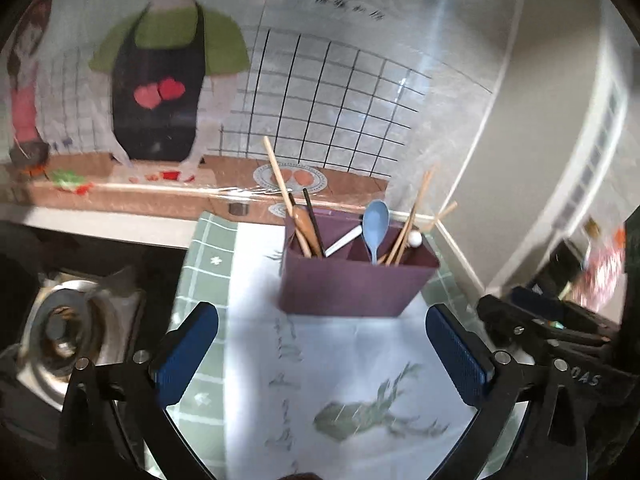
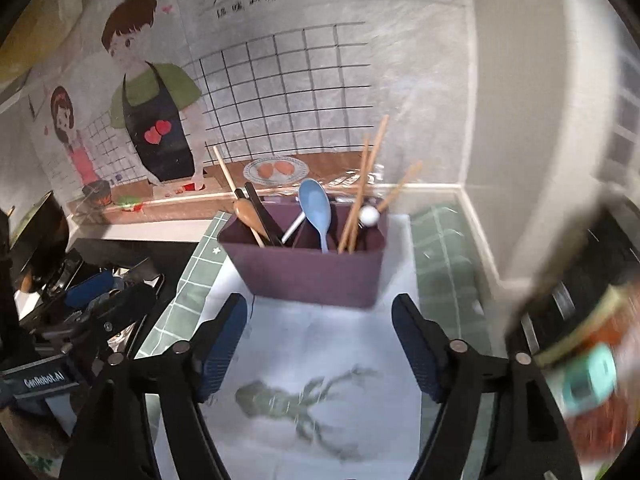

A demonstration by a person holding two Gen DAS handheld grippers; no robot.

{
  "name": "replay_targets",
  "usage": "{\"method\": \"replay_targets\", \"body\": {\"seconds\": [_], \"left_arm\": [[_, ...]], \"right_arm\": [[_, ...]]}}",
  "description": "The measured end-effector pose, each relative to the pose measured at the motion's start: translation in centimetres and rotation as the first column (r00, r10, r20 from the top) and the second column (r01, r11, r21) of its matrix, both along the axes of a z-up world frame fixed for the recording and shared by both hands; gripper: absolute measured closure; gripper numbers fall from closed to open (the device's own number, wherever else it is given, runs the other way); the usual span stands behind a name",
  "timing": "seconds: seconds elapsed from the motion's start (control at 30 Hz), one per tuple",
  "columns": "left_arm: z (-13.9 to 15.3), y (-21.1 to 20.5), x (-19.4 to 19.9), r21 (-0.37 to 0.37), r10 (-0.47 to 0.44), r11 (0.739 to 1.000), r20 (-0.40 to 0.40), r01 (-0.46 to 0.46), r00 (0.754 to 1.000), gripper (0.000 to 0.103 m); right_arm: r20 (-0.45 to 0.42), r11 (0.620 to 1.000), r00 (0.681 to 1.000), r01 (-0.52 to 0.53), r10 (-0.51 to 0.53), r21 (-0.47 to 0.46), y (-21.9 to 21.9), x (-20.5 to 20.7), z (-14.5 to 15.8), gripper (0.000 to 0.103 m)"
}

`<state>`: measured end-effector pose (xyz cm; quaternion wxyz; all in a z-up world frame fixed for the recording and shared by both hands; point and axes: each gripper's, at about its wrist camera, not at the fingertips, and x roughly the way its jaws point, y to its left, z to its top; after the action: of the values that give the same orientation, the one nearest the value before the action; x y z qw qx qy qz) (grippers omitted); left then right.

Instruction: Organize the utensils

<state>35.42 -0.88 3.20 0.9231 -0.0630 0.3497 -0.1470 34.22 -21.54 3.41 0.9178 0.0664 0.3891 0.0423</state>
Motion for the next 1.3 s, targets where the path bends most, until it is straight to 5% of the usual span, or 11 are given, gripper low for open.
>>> {"method": "replay_targets", "body": {"seconds": [0.23, 0.4, 0.53, 0.9, 1.3], "left_arm": [[1.1, 1.4, -7.2, 0.07, -0.03, 0.997, 0.091, 0.024, 0.995, 0.0], [1.1, 1.6, -11.7, 0.149, 0.068, 0.985, 0.131, -0.087, 0.989, 0.0], [0.0, 1.3, -14.8, 0.118, 0.132, 0.982, 0.114, -0.145, 0.985, 0.0], [-1.2, -0.5, -21.3, 0.156, 0.205, 0.963, 0.111, -0.221, 0.972, 0.0], [0.0, -1.7, -23.3, 0.161, 0.191, 0.964, 0.141, -0.213, 0.971, 0.0]], "right_arm": [[0.072, 0.991, 0.991, 0.116, -0.111, -0.073, 2.0, -8.2, 0.8, 0.018], [0.144, 0.988, 0.984, 0.116, -0.101, -0.104, 2.6, -12.9, 1.2, 0.011], [0.188, 0.988, 0.979, 0.103, -0.08, -0.118, 2.2, -15.6, 0.3, 0.007], [0.176, 0.994, 0.984, 0.037, -0.018, -0.105, 0.3, -19.5, -1.8, 0.005], [0.195, 0.995, 0.98, 0.045, -0.028, -0.086, -0.8, -21.3, -1.2, 0.004]]}}
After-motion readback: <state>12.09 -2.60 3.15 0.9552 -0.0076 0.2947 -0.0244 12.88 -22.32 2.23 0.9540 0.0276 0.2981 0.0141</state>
